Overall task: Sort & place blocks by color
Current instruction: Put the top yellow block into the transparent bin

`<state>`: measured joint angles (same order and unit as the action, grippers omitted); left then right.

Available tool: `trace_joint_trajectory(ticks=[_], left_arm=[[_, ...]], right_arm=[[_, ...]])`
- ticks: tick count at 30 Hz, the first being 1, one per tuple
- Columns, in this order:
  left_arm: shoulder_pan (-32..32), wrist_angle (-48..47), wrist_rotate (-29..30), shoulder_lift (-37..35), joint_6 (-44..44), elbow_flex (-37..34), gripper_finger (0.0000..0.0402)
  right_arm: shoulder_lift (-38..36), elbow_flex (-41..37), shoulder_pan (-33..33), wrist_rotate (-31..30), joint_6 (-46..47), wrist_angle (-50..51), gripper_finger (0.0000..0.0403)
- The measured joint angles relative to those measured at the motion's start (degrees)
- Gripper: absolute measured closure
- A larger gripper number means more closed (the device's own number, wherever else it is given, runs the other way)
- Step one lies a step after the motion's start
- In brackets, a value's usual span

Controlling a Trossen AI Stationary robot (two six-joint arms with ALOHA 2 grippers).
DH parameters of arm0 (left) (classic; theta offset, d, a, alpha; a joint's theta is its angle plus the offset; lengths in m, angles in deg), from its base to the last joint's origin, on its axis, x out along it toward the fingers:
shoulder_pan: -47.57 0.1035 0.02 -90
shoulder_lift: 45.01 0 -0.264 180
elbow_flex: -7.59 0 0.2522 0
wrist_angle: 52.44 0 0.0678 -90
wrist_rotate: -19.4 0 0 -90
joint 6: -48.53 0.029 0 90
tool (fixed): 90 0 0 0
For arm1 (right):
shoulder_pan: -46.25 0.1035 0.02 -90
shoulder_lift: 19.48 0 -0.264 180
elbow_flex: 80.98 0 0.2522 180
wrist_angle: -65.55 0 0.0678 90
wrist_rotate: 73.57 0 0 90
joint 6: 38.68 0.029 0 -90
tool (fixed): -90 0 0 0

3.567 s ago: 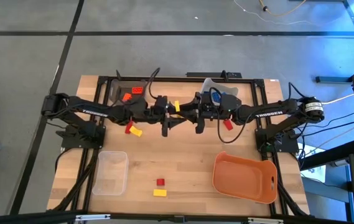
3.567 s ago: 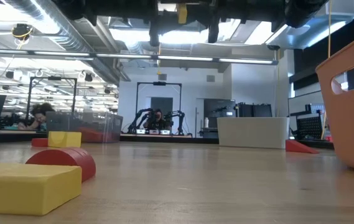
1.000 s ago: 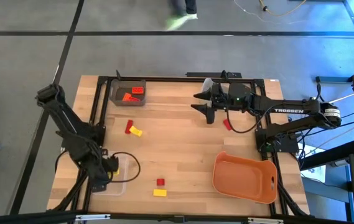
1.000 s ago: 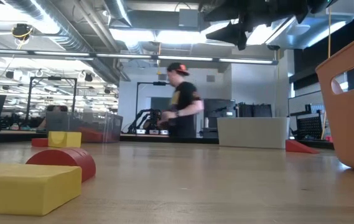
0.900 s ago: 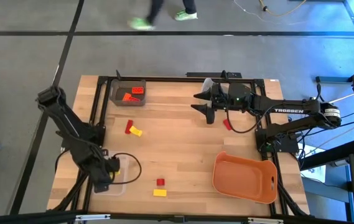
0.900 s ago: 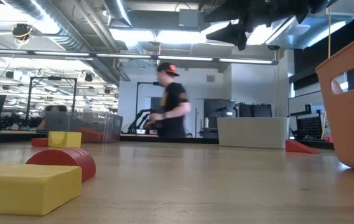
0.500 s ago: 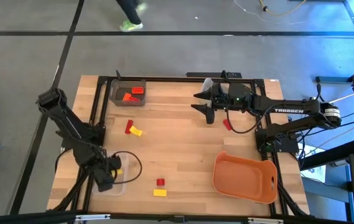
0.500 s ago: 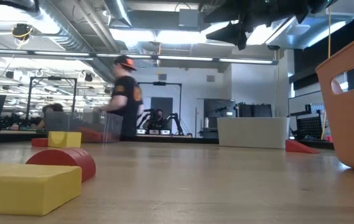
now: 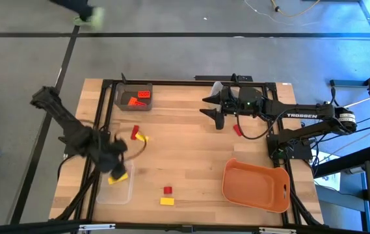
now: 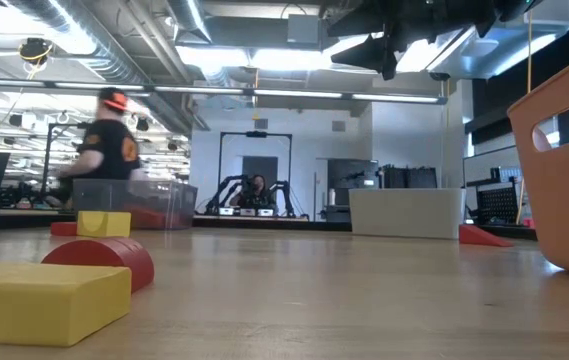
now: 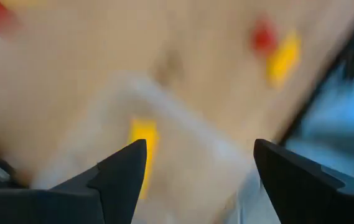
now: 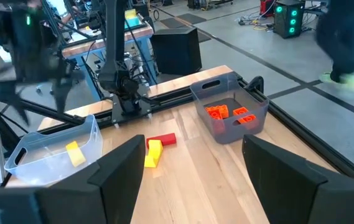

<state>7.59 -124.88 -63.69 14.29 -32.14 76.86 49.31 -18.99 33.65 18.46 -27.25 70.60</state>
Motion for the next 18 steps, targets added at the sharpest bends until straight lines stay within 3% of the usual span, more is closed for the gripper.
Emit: trace_joint_trajectory(ticks=[3,5,11,18], left_arm=[[7.48,-5.63,9.36,0.47,2.61,3.69,0.0114],[13.97,-6.24,11.54,1.12,4.41,3.74,0.0114],[30.8,-5.01,6.98,10.23,12.6,1.85,0.0114],[38.21,6.29,6.82,23.07,19.79,1.76,0.0113]], right_arm=[[0.0,0.0,0.0,-0.02,0.4,0.0,0.0134],[0.0,0.0,0.01,-0.48,0.72,0.0,0.0134],[0.0,0.0,0.0,-3.12,3.32,0.09,0.0134],[0.0,0.0,0.0,-7.33,6.39,0.08,0.0134]])
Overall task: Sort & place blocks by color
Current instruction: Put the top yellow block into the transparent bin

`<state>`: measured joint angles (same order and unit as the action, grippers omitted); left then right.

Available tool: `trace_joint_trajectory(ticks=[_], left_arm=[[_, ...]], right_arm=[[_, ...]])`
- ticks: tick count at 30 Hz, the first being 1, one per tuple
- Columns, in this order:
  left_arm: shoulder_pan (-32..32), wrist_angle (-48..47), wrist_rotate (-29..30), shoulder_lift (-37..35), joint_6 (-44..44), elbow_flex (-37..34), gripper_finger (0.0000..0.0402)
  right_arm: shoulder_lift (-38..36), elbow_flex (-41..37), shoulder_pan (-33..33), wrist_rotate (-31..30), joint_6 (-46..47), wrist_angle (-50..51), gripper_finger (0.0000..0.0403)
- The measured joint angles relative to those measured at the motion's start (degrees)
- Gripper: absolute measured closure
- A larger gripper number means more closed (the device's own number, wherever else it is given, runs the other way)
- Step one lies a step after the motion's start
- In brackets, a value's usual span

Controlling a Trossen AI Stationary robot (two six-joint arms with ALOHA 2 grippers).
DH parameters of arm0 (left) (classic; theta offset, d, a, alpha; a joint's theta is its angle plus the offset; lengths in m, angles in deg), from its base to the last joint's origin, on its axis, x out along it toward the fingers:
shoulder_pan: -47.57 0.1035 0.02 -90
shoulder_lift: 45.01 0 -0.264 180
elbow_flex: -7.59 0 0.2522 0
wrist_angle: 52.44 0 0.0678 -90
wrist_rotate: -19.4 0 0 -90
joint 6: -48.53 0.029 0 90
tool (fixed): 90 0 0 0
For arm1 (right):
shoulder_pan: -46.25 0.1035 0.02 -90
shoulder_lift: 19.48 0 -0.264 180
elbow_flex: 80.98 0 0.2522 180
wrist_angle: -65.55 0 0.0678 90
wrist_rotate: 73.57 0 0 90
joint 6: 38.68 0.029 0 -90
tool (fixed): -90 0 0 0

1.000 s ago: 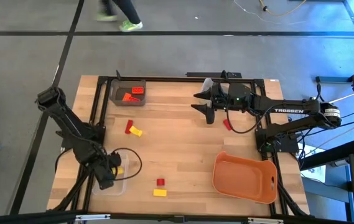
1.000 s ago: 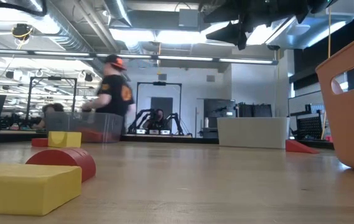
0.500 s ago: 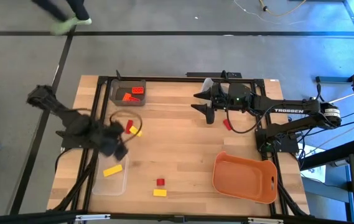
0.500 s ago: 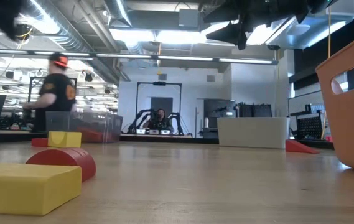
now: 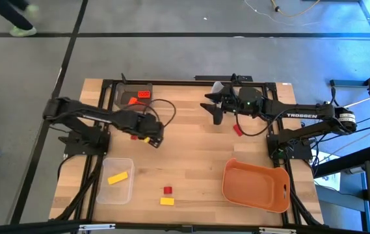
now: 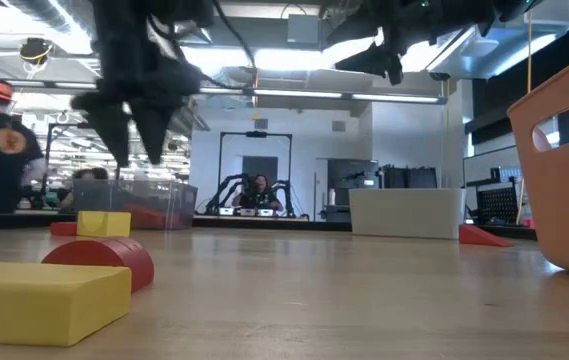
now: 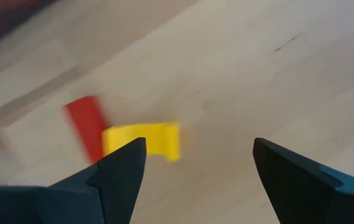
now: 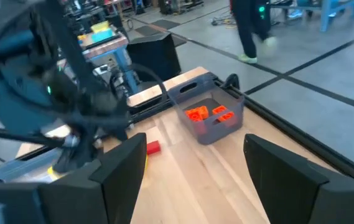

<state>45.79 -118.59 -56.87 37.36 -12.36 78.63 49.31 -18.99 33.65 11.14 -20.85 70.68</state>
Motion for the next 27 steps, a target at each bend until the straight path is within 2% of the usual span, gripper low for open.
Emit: trace_joint_trajectory(ticks=[6,16,21,27], left_arm=[[-0.63,1.19,1.2,4.82,-3.22,-0.18,0.0113],[-0.66,5.32,-0.16,4.61,-11.21,-6.68,0.0113],[0.02,4.78,2.0,4.57,-14.15,-7.16,0.0113],[0.24,4.31,0.5,5.09,-15.52,-7.17,0.0113]], right_arm=[[0.0,0.0,0.0,-0.47,-0.08,0.52,0.0134],[0.02,0.0,-1.2,-0.75,-0.18,1.46,0.0134],[0.02,0.0,-1.92,-0.75,-0.17,1.54,0.0134],[0.02,0.0,-3.09,-0.75,1.57,4.81,0.0134]])
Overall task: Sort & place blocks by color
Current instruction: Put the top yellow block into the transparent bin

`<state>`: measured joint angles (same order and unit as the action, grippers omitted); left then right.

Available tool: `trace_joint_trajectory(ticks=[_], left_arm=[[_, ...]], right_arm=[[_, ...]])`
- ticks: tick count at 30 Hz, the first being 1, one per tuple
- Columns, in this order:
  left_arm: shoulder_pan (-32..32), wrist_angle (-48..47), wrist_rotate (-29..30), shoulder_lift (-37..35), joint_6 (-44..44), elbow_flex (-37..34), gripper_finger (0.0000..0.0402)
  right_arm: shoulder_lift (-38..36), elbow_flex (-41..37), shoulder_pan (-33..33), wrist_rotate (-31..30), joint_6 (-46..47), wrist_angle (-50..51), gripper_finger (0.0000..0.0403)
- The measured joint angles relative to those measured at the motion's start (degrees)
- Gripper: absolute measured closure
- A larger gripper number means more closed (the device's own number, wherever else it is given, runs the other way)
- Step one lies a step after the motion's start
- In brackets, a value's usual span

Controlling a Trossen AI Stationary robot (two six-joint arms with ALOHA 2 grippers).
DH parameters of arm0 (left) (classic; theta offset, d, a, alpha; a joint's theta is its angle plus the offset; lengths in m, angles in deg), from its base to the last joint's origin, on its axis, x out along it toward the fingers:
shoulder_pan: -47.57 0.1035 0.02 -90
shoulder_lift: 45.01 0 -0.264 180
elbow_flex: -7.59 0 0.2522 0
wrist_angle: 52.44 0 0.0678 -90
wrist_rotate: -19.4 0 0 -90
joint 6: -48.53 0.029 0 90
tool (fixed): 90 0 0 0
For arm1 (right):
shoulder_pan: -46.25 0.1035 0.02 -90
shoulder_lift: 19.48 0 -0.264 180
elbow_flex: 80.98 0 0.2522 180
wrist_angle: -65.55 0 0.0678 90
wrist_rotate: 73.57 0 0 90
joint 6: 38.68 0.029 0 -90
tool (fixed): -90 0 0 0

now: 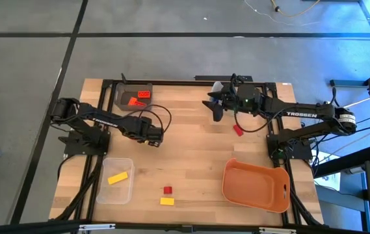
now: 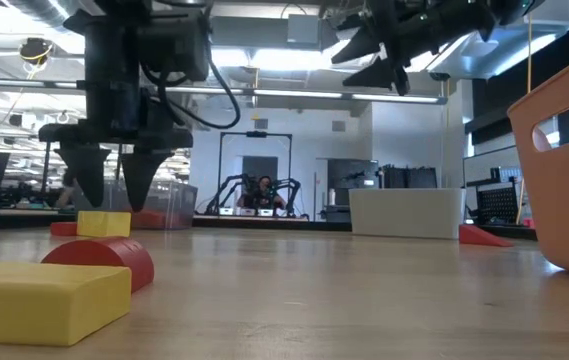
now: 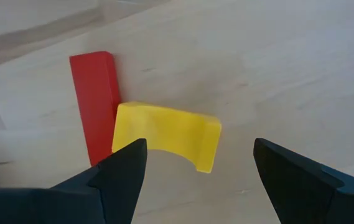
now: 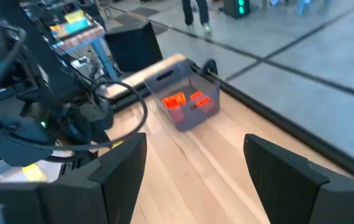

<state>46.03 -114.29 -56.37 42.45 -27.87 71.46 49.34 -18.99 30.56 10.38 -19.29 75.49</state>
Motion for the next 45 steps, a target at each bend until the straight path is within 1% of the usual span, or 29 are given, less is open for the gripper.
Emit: trace_joint_trajectory(ticks=[8,10,15,17,21,23,25,31,34,35,36,40,45], left_arm=[[0.15,-0.18,-0.13,-0.02,-1.23,-0.1,0.0113],[0.29,0.98,0.01,-0.04,-1.27,-0.93,0.0113],[0.56,7.85,-0.12,-0.02,-0.28,-3.87,0.0113],[0.77,8.54,-0.01,-0.04,1.26,-4.31,0.0113],[0.89,8.12,-0.02,-0.02,1.53,-5.11,0.0119],[0.89,7.44,-0.6,-0.02,1.52,-5.11,0.0135],[0.85,7.58,-1.21,-0.02,1.53,-5.11,0.0164],[0.87,8.77,-0.19,-0.02,2.43,-5.11,0.0295],[0.85,9.29,0.45,-0.03,4.94,-5.11,0.0363],[0.85,9.71,0.65,-0.08,6.19,-5.05,0.0378],[0.86,10.22,0.67,-0.11,7.38,-5.04,0.0384],[0.19,9.87,0.6,-2.22,10.61,-3.3,0.0383],[-2.68,9.12,1.72,-10.35,16.88,2.32,0.0384]], right_arm=[[0.02,0.0,-0.68,-0.51,2.69,6.25,0.0134],[0.02,0.0,-0.69,-1.13,2.67,6.36,0.0134],[0.02,0.0,-0.71,-2.06,2.72,6.3,0.0134],[0.02,0.0,-0.71,-2.06,2.72,6.32,0.0134],[0.02,0.0,-0.69,-2.38,2.87,6.32,0.0134],[0.02,0.0,-0.69,-3.3,2.96,6.3,0.0134],[0.02,0.0,-0.71,-4.16,3.87,6.3,0.0134],[0.02,0.0,-0.71,-5.54,7.18,6.28,0.0134],[0.02,0.0,-0.71,-6.57,7.35,6.28,0.0134],[0.02,0.0,-0.71,-6.92,7.33,6.28,0.0134],[0.02,0.0,-0.71,-7.02,7.33,6.28,0.0134],[0.02,0.0,-0.69,-7.0,7.32,6.28,0.0134],[0.02,0.0,-0.67,-6.99,7.35,6.3,0.0134]])
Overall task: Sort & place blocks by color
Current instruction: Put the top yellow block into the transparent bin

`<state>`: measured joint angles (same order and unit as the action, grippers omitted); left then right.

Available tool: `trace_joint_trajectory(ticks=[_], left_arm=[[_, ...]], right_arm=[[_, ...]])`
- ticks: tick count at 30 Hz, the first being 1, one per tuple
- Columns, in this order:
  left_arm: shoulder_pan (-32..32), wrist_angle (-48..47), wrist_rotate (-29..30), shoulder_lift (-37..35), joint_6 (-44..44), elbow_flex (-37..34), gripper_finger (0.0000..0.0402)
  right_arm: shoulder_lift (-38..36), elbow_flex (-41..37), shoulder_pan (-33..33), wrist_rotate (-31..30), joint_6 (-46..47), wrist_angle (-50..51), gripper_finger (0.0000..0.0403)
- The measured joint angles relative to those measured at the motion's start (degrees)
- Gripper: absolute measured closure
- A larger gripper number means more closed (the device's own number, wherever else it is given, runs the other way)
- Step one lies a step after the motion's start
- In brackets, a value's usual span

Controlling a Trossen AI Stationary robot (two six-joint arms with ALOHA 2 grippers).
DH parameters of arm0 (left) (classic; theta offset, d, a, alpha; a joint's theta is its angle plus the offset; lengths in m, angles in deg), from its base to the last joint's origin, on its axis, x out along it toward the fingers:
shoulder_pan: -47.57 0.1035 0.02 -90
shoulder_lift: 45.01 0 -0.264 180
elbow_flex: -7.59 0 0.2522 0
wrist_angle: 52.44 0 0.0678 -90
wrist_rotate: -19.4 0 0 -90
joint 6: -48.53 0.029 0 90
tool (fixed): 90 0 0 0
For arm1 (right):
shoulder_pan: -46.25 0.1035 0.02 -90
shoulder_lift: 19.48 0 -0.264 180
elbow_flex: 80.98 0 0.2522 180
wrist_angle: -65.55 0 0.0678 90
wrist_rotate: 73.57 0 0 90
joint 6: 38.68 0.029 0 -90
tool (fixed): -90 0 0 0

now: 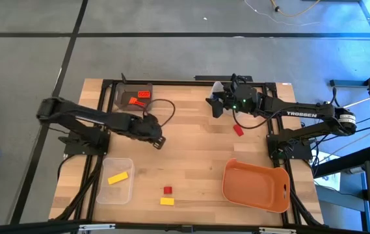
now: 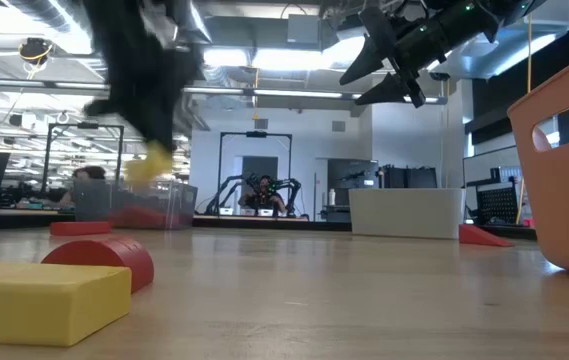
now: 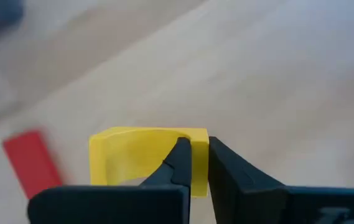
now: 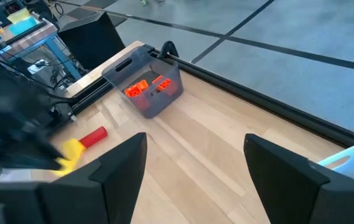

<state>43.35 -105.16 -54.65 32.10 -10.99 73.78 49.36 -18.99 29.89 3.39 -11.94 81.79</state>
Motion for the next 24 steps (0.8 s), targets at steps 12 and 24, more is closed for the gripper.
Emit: trace_joint_trajectory(ticks=[12,24], left_arm=[[-20.65,-26.73,1.62,-6.1,12.12,27.54,0.0384],[-54.22,-37.98,-3.67,1.3,-3.61,28.55,0.0385]], right_arm=[[0.0,0.0,0.0,2.13,2.35,0.03,0.0134],[0.0,0.0,0.05,5.6,7.52,0.0,0.0134]])
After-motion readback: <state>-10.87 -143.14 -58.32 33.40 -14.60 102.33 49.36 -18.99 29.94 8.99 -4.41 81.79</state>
